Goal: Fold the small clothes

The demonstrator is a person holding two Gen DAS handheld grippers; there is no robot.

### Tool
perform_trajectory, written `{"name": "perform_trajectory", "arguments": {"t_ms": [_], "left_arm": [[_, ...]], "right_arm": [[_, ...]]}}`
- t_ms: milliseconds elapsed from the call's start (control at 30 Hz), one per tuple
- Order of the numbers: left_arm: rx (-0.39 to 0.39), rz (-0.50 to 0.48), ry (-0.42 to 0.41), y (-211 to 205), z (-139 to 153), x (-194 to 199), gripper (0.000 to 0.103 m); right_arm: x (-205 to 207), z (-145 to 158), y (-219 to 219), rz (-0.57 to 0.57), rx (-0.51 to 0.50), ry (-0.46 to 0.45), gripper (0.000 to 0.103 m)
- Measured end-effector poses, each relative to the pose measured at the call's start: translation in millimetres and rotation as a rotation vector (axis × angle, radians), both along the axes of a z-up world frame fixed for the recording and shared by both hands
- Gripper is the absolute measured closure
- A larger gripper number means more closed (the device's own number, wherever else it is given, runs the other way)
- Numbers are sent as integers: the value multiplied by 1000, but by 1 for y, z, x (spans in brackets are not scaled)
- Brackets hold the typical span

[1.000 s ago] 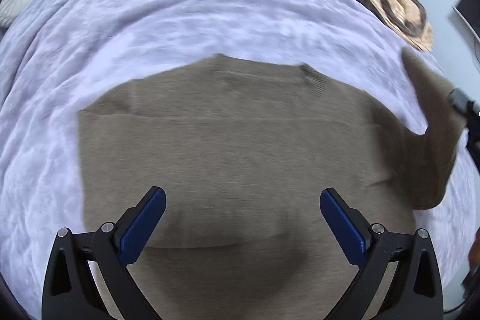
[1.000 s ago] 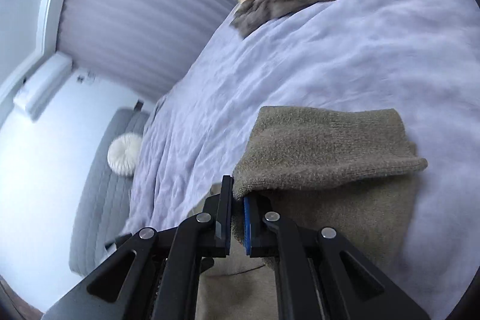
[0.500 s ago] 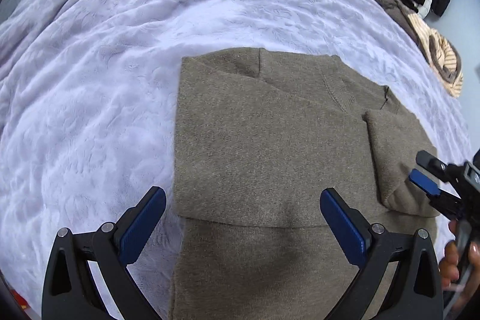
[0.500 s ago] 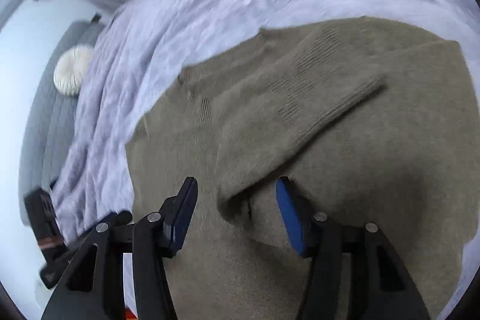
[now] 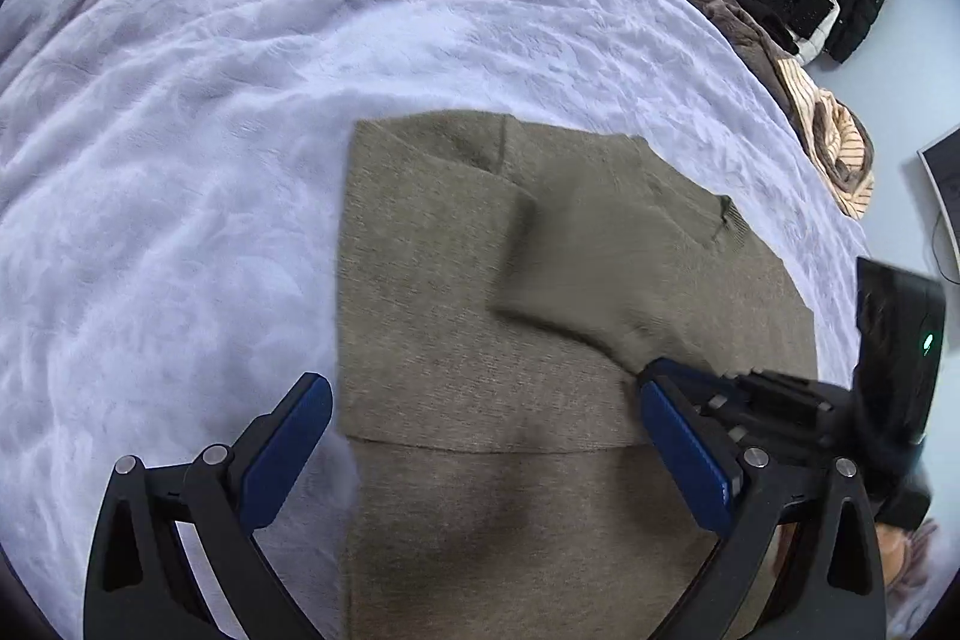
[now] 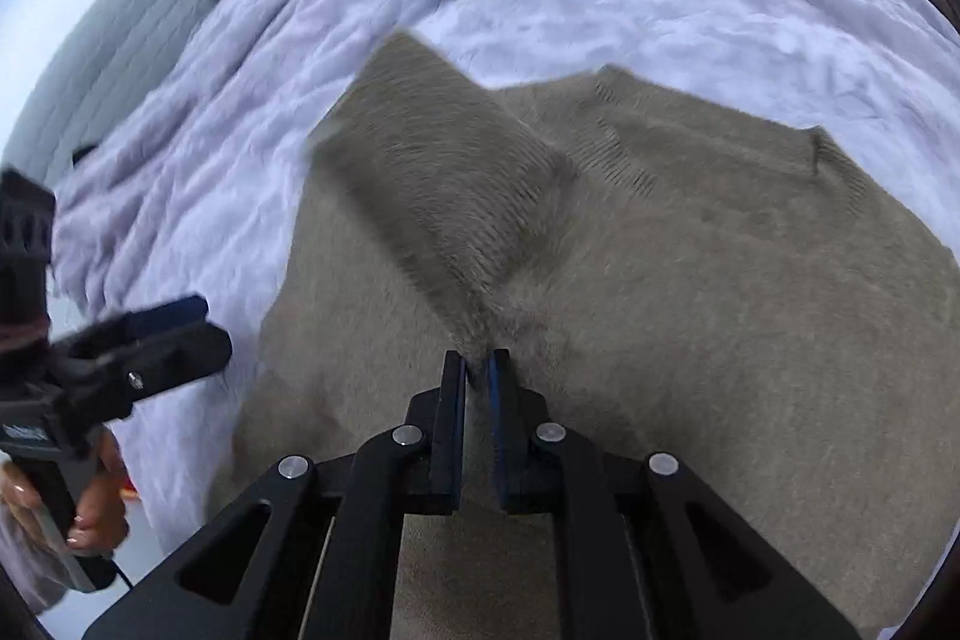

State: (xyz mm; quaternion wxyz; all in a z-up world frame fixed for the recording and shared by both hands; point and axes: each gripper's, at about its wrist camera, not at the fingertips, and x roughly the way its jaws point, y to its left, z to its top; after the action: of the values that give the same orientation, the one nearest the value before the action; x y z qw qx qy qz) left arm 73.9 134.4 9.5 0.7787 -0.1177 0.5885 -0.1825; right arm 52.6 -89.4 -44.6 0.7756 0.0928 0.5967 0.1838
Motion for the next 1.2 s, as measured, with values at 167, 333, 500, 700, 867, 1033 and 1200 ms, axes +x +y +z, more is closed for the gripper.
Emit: {"name": "perform_trajectory", "arguments": {"t_ms": [167, 333, 500, 700, 867, 1033, 1200], "left_arm": [[-34, -62, 28, -28, -10, 5, 0], [-131, -29, 104, -42, -21, 23, 0], [-236, -35, 154, -69, -27, 35, 0], [-186, 73, 170, -73, -37, 46, 11], [-118, 99, 112, -67, -25, 57, 96], [-126, 77, 46, -51, -7, 38, 96], [-90, 52, 84, -46, -22, 26, 96]], "right_arm": [[-28, -1, -8, -19, 15, 31, 55], [-60, 5, -71, -198, 145, 77, 55], [-90, -2, -124, -385, 269, 122, 55], [-114, -5, -147, -452, 312, 126, 55], [-129, -11, -169, -561, 352, 125, 55], [-154, -28, -215, -812, 438, 138, 55], [-165, -53, -250, -1033, 586, 133, 75]]}}
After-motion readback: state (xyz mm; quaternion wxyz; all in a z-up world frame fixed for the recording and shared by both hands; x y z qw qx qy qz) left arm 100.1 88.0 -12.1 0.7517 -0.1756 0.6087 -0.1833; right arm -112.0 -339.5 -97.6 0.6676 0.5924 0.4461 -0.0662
